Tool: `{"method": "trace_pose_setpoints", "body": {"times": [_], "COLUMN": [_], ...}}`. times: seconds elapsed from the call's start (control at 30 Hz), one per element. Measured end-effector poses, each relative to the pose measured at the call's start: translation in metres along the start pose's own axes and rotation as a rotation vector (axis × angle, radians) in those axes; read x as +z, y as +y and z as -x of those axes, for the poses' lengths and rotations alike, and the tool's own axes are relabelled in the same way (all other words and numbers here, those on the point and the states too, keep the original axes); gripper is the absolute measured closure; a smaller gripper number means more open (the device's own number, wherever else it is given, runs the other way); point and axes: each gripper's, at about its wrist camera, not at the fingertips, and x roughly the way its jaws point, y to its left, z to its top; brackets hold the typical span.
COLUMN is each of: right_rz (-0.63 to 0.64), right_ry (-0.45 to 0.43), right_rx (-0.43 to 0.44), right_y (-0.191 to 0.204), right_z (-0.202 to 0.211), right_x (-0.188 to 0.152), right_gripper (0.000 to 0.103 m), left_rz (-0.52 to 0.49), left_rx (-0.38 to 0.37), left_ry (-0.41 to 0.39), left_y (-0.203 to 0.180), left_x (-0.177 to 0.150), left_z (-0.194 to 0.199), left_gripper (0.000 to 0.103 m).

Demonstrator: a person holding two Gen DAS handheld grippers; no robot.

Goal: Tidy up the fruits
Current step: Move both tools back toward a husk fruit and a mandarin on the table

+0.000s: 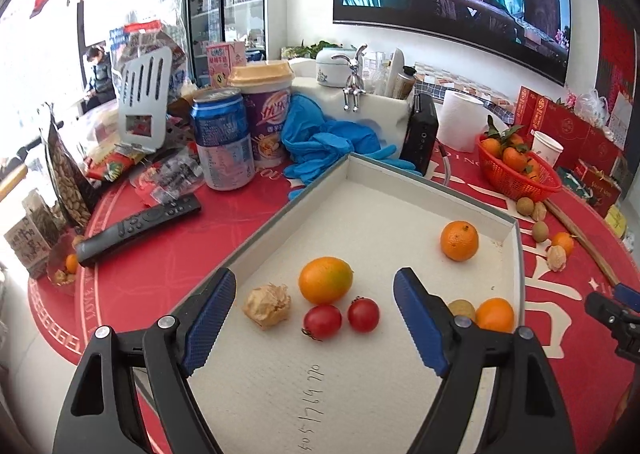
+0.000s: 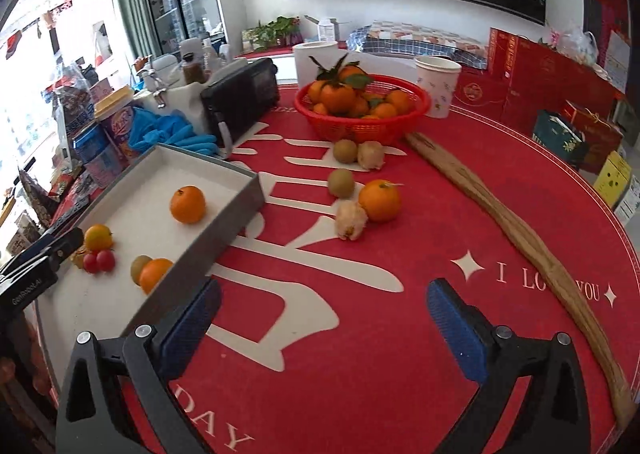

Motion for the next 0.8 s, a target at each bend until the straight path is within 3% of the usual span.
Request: {"method": "trace_pose_setpoints", "body": {"times": [0.1, 0.2, 0.4, 0.6, 0.8], "right_rz": [0.009, 0.100, 0.263, 0.309, 0.253], "right_ry": [0.025, 0.047, 0.057, 0.072, 0.065], "right_rx": [-0.031, -0.067, -0.142, -0.097, -0.045], "right_y": [-0.003, 0.017, 0.062, 0.089, 0.080], "right_z": [-0.005, -0.012, -0.026, -0.038, -0.035], "right_x": [-0.007, -0.014, -0.019, -0.020, -0.011], "right_gripper": [0.000, 0.000, 0.000, 0.000, 0.000], "left_rz": [-0.065, -0.092, -0.133, -0.104, -0.094], "left_rx": [0.074, 0.060, 0.091, 0.099, 0.108], "left_ry": [-0.002, 0.054, 0.035, 0.035, 0.034], "left_y": [-0.002, -0.006, -0.017, -0.011, -0.009], "left_x": [-0.005, -0.012, -0.016, -0.019, -0.019], "left_z": [-0.003, -0.012, -0.009, -0.005, -0.003], "left_gripper": [0.019, 0.019, 0.019, 0.019, 0.019]}}
